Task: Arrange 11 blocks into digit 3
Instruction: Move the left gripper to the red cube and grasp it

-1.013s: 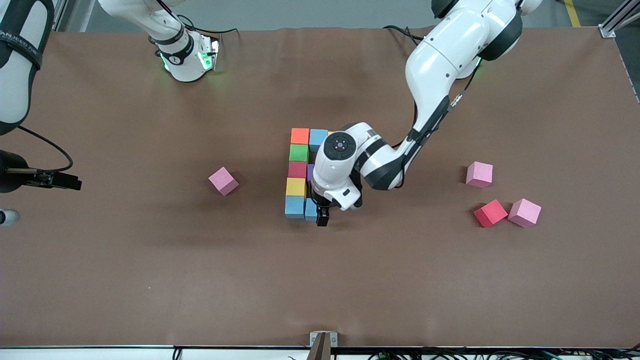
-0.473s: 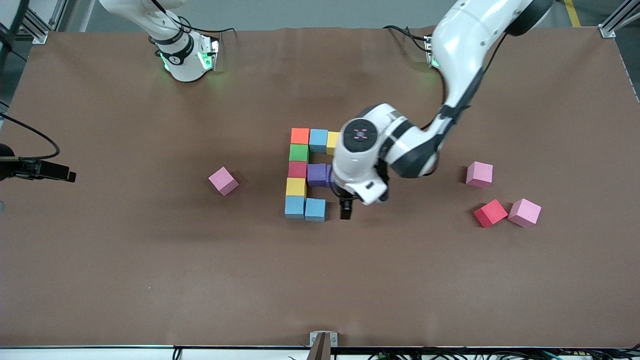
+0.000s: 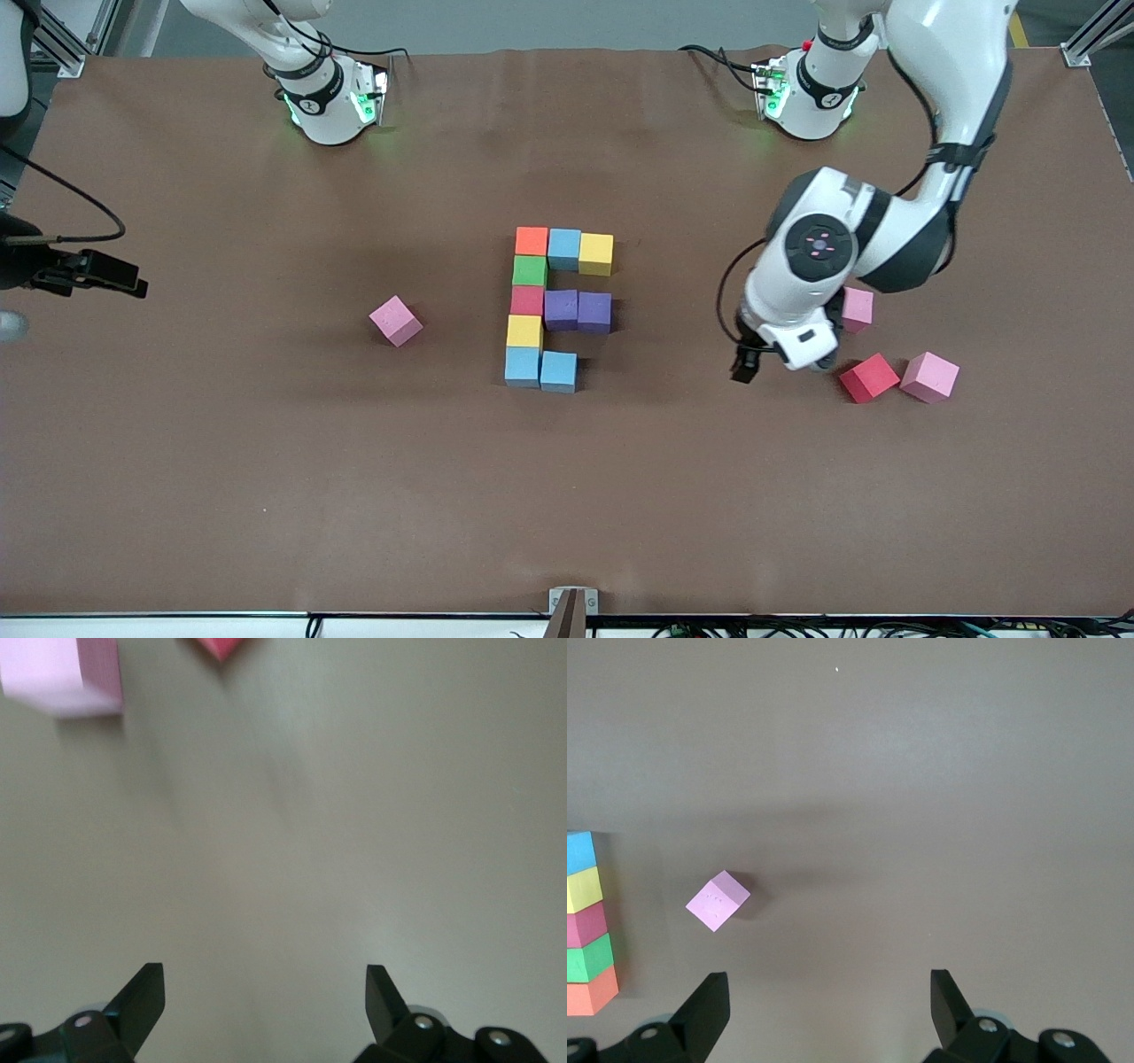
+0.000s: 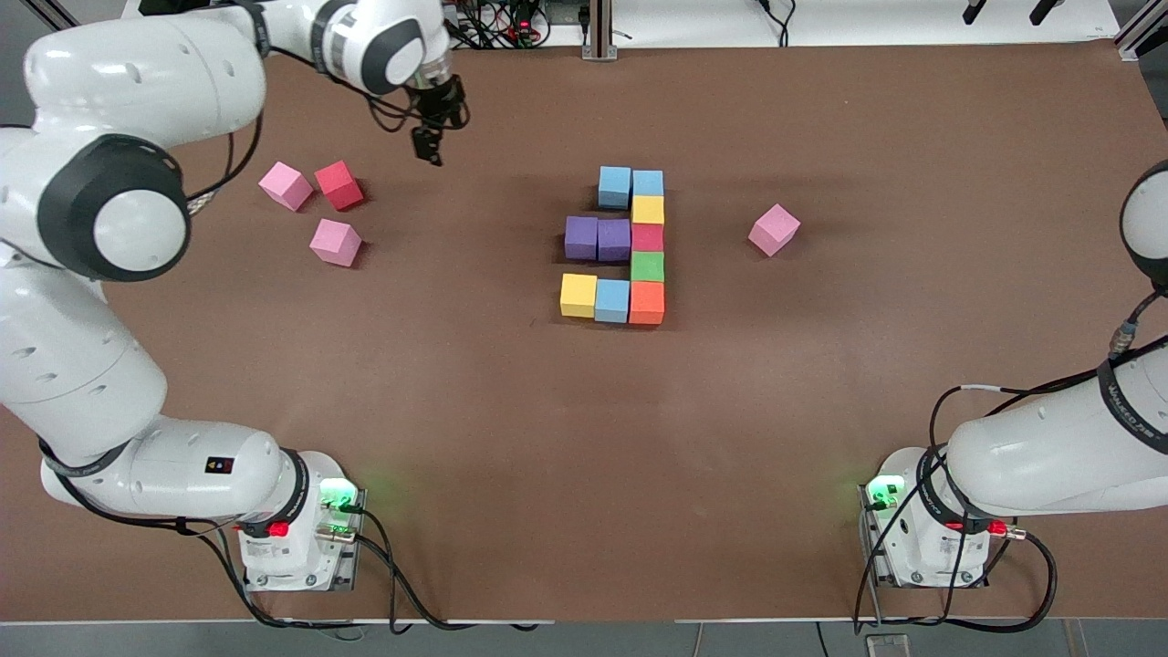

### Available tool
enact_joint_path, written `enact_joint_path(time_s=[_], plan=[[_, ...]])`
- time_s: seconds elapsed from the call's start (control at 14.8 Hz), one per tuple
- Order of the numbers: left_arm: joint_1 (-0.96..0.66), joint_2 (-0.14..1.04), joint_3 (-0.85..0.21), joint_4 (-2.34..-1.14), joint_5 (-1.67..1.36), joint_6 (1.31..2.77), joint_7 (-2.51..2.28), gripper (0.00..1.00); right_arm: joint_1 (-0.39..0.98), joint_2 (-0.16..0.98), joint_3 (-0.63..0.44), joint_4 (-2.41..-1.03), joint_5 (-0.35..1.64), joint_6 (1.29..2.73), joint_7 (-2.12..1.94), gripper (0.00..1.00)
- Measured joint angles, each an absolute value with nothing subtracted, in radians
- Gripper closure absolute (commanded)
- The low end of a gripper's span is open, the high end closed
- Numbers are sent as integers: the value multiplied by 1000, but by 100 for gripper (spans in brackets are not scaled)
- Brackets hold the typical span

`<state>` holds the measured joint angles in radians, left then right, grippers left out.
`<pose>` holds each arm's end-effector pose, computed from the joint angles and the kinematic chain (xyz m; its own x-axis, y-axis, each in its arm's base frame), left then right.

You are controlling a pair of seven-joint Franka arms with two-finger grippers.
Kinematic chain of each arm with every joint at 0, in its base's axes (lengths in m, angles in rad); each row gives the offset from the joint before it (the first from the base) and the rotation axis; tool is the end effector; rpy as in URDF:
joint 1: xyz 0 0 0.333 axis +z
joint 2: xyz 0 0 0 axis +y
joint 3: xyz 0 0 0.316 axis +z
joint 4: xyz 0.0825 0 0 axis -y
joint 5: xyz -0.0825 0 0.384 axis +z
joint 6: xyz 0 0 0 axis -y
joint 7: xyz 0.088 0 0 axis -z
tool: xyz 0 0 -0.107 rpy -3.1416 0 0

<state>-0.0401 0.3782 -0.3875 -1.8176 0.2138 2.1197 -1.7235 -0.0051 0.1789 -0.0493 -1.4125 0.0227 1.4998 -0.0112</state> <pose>0.5868 -0.2382 0.3407 0.3613 0.9315 0.0434 0.9323 -0.3598 -0.0380 0.6002 -0.0274 0.5894 0.9950 -0.0414 -0.0911 -0.0429 -0.9990 -0.0149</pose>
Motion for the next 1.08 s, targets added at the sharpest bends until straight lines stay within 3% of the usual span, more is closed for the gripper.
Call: enact_joint_path(time_s=[0.61,1.08], plan=[[256,349,-385,-1939,215,2203,-1045,0,-10,110,-50,-1458,19,1468,-11,0],[339,460,-385,-1960,357,2355,-942,0,-9,92,-51,-1479,19,1462,-10,0]])
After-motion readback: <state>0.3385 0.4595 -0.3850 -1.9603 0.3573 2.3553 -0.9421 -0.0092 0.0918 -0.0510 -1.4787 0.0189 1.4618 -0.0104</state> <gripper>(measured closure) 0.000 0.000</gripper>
